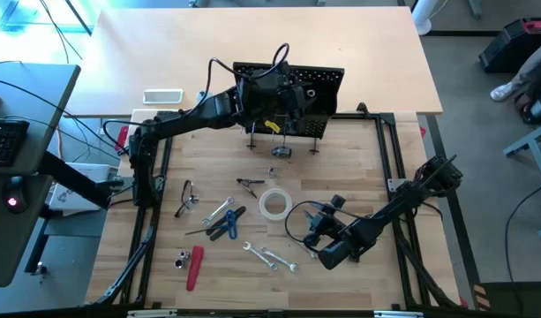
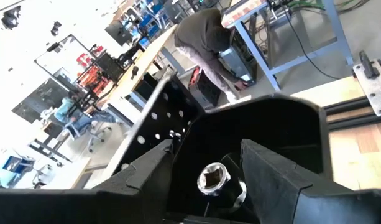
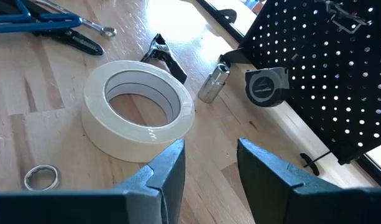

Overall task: Hang tools onto peg board
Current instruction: Put the silver socket into the right black bin on the peg board

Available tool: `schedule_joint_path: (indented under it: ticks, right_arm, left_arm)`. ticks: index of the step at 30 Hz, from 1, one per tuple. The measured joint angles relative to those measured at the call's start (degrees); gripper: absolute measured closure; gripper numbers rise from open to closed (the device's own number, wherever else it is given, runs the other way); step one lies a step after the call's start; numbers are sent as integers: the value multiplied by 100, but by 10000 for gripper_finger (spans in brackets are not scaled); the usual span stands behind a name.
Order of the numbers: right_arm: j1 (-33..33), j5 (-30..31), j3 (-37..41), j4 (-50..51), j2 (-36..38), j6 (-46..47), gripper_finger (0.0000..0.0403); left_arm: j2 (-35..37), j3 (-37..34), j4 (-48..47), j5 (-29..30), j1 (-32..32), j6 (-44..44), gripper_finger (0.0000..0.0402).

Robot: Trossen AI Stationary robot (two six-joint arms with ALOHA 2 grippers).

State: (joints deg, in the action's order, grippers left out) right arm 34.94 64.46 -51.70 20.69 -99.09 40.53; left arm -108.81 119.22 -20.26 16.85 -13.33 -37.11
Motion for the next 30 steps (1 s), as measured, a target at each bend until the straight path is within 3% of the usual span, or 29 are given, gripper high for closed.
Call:
schedule_joint_path:
  ticks: [9, 16, 23, 30]
  right_arm:
    - [9, -12, 0, -61, 0, -113, 263]
    - [-48, -333, 0, -738, 0, -716, 263]
    - [-552, -1172, 0, -1644, 0, -1264, 263]
    - [-1375, -1871, 0, -2431, 0, -1745, 263]
  left_arm:
    - [338, 4, -157, 59, 230, -27, 220]
    - [770, 4, -531, 331, 528, -155, 220]
    - [1347, 5, -1438, 1060, 997, -294, 220]
    - [1991, 9, -3092, 1623, 1414, 585, 220]
